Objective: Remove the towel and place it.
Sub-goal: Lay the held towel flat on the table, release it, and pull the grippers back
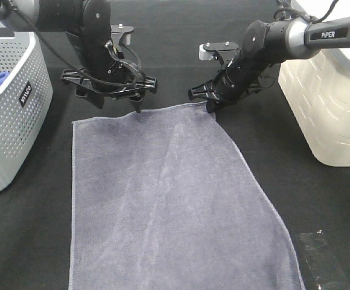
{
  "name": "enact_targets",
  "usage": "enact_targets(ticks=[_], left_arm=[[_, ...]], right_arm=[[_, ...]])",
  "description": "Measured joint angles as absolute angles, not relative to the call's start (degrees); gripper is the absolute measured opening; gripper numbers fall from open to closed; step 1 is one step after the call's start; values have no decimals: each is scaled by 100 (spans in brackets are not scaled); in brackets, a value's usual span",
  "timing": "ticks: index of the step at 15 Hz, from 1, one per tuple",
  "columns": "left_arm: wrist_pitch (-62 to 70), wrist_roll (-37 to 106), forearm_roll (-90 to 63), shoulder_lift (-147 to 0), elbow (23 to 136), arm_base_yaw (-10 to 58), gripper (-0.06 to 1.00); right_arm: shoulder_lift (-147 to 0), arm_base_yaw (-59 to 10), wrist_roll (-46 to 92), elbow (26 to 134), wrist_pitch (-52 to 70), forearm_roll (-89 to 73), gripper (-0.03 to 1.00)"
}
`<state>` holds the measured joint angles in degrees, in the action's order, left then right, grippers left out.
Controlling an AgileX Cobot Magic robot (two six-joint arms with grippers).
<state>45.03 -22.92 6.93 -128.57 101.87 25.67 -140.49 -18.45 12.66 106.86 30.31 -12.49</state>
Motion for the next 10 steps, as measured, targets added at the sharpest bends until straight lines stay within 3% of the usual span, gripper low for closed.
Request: enact_targets(ticks=[5,10], left_arm=[[4503,-2332,710,-12857,10187,2567,74],[4320,-2613,951,-12857,10187,2567,74]], right_arm=[[-13866,-1845,1220,10686,3363,-1134,0],[-13184,-1845,138,10686,3552,647,0]])
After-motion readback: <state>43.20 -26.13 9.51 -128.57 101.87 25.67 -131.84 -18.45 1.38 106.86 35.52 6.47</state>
